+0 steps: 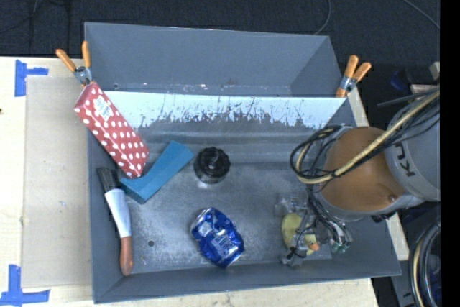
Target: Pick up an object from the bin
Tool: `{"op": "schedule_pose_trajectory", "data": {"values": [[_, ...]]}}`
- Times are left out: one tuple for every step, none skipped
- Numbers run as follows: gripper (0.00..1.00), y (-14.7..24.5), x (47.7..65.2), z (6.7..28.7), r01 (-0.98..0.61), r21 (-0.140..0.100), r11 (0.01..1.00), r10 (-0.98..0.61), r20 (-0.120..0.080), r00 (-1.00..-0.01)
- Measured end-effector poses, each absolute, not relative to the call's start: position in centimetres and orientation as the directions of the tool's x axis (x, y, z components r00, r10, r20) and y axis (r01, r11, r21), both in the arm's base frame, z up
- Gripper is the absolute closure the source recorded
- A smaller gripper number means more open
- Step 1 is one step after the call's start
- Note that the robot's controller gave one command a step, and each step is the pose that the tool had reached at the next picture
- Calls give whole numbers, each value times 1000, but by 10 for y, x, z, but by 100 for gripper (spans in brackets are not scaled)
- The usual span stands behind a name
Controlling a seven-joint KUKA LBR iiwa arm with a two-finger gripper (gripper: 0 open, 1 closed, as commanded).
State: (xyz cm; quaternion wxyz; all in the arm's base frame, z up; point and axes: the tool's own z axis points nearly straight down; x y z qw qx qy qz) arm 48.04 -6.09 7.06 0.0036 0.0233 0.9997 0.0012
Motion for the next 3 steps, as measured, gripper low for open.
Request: {"op": "schedule_pose_trajectory", "data": {"values": [[0, -79, 493, 69, 149, 2, 989, 149, -2, -989], [100, -109, 482, 73, 174, 4, 985, 174, -8, -985], [100, -109, 482, 73, 173, 3, 985, 173, -8, -985]]}}
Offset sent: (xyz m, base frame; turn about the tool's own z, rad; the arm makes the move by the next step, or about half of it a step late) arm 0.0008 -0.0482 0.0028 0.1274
